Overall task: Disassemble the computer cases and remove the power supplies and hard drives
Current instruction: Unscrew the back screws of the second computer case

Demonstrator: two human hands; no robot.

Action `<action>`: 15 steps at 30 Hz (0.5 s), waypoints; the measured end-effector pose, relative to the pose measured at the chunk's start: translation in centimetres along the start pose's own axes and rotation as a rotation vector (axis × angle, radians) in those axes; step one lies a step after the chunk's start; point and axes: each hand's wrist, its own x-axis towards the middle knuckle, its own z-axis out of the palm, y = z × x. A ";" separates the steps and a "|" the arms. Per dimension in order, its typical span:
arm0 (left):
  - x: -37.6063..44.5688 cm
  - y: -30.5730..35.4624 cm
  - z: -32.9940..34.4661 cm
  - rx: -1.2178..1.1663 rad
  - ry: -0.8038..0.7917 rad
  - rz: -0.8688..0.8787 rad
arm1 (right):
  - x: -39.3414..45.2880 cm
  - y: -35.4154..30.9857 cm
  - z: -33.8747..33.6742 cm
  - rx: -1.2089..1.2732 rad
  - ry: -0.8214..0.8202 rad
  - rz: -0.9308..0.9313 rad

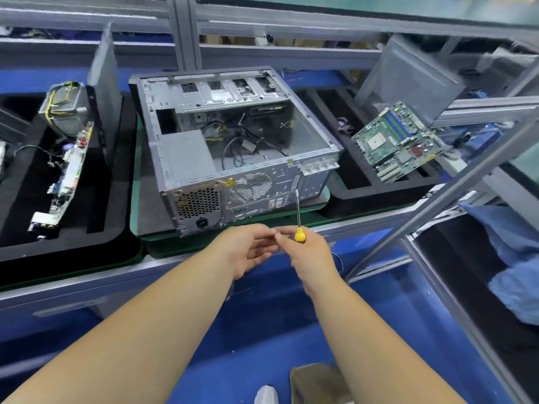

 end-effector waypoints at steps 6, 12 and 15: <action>1.3 1.1 5.8 0.103 -0.066 -0.030 | 2.0 -0.8 -6.4 -0.046 -0.013 -0.078; 3.6 2.1 10.1 0.272 -0.125 0.032 | 5.9 -0.4 -10.7 -0.158 0.010 -0.083; 4.7 2.5 11.1 0.331 -0.122 0.052 | 9.1 -0.4 -12.3 -0.162 0.113 -0.040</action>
